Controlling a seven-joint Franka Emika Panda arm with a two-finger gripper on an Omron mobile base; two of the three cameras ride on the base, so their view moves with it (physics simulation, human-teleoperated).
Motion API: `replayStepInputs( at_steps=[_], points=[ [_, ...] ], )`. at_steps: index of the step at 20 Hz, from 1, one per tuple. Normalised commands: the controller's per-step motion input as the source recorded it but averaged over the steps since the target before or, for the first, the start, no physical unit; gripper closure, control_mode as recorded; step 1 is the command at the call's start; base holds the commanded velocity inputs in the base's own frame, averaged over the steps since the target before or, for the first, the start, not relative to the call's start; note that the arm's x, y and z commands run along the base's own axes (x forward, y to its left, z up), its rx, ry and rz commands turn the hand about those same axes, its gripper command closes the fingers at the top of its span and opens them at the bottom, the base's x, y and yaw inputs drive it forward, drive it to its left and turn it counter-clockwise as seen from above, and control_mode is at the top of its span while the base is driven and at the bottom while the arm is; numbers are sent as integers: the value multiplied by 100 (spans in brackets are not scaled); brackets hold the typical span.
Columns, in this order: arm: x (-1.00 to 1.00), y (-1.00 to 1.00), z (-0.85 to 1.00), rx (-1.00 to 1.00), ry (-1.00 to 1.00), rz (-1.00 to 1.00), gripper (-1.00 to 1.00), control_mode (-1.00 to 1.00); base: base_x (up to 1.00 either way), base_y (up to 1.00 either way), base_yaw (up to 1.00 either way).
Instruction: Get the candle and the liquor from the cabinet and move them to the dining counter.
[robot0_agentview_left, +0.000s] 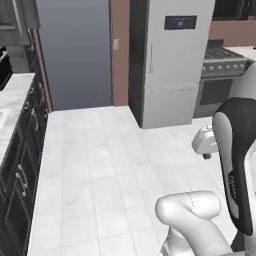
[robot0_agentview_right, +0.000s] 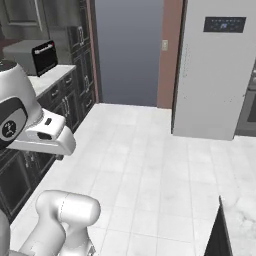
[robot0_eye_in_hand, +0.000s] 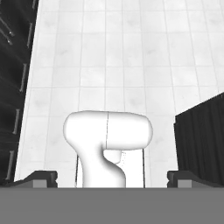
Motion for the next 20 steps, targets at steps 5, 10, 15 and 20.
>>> replayStepInputs(
  at_steps=[5,10,15,20],
  points=[
    [0,0,0,0,0,0,-100,100,100,-17,0],
    [0,0,0,0,0,0,-100,100,100,-7,0],
    [0,0,0,0,0,0,-100,100,100,-1,0],
    [0,0,0,0,0,0,-100,100,100,0,0]
  ],
)
